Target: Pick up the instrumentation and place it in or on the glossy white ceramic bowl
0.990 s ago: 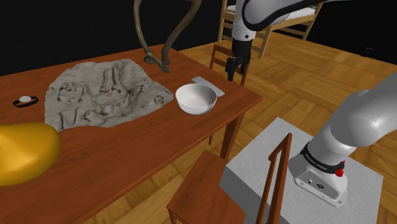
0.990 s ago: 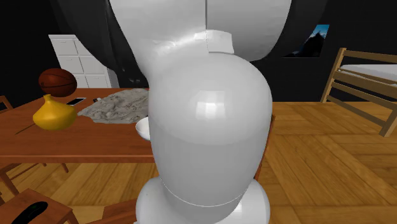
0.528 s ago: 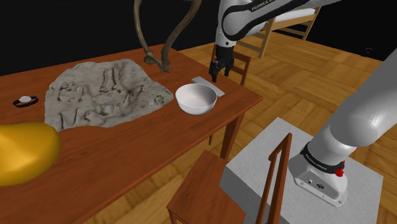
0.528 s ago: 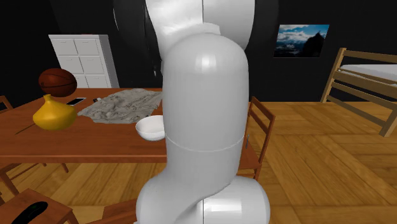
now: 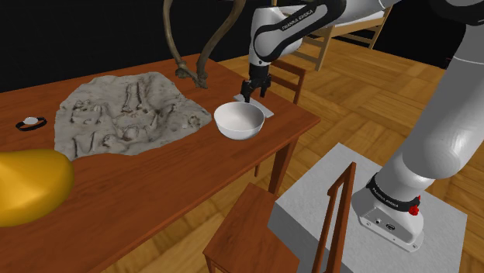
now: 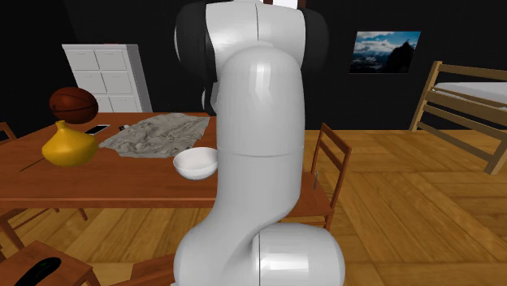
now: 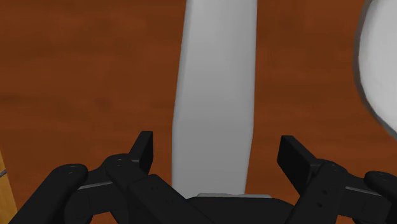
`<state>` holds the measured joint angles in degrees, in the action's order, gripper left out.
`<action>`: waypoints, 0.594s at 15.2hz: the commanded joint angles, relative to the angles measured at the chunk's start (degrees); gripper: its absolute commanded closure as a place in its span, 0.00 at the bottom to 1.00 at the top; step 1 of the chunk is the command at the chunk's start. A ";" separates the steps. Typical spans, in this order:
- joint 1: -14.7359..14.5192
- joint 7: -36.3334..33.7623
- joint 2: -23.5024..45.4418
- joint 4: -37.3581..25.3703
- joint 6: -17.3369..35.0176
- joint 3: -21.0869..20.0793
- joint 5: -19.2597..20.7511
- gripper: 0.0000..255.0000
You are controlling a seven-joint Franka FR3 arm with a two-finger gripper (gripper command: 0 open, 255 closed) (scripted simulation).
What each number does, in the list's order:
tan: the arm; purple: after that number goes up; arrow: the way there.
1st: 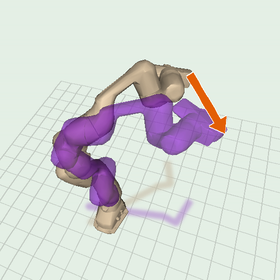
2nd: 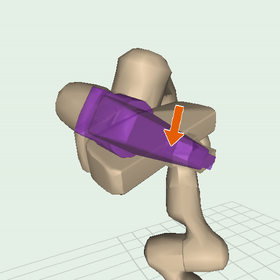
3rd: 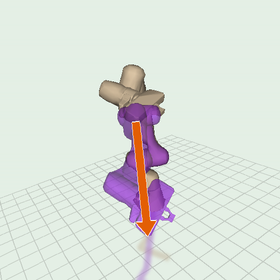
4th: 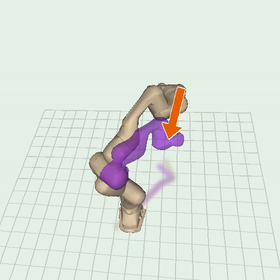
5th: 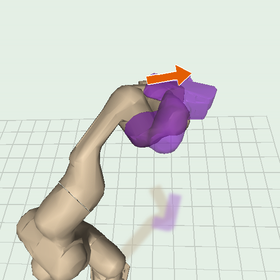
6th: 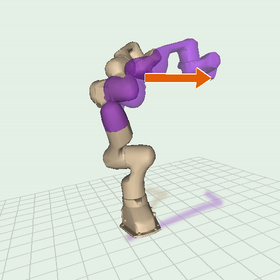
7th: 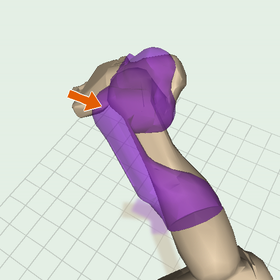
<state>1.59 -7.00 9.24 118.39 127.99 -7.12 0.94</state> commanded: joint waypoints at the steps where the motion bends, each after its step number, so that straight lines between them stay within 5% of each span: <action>1: -0.02 -0.10 1.03 0.29 1.38 0.05 0.17 0.00; 9: -0.09 -0.29 2.62 1.18 3.85 0.12 0.45 0.00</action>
<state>1.50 -7.29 11.85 119.56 131.80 -7.01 1.39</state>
